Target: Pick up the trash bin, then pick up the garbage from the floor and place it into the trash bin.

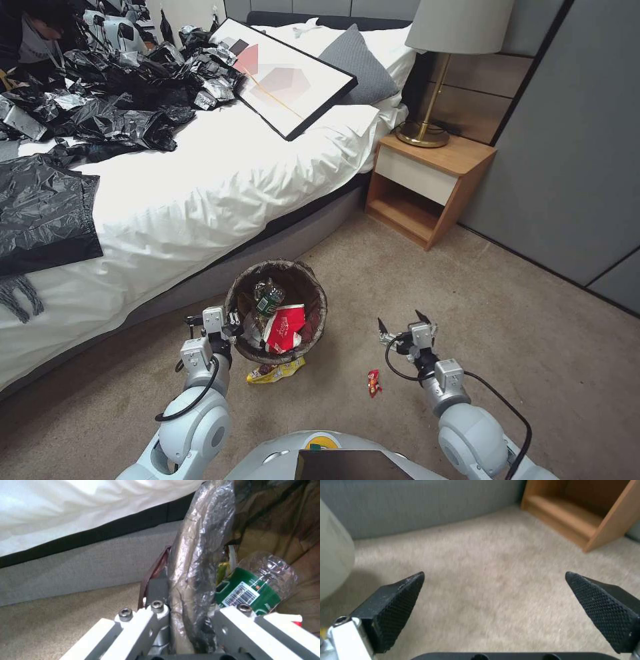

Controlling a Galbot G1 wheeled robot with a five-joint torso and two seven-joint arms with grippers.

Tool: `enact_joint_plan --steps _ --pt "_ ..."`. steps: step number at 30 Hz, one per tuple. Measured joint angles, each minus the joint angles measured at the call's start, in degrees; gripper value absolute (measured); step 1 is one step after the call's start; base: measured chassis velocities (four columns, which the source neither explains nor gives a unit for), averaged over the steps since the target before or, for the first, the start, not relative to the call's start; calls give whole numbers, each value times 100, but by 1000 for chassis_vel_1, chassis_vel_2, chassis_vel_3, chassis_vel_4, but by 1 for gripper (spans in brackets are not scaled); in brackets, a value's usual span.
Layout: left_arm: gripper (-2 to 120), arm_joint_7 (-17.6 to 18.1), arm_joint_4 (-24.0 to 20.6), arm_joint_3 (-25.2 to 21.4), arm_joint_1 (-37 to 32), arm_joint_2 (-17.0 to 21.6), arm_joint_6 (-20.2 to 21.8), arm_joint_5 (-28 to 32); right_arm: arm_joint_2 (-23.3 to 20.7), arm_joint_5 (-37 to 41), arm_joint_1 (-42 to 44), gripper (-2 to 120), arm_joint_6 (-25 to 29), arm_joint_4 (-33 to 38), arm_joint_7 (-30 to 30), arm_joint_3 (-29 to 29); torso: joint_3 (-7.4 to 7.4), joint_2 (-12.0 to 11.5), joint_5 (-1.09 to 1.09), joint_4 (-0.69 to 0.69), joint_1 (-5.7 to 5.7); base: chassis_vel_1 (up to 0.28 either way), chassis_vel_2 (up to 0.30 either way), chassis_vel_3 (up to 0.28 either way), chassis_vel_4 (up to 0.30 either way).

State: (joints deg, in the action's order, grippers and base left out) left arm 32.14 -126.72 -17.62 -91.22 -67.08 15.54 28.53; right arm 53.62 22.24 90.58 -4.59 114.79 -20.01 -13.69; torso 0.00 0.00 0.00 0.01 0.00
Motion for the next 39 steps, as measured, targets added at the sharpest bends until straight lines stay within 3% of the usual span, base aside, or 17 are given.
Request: enact_joint_plan --steps 21,39 --pt "4 4 39 -36 30 -5 1 5 -261 1397 -1070 100 -1007 -752 -437 1281 0 0 0 -1 0 0 0 0 0" --pt "4 12 117 7 120 -3 8 29 -102 2055 -1156 100 -1381 -1205 -612 1463 0 0 -1 -1 0 0 0 0 0"
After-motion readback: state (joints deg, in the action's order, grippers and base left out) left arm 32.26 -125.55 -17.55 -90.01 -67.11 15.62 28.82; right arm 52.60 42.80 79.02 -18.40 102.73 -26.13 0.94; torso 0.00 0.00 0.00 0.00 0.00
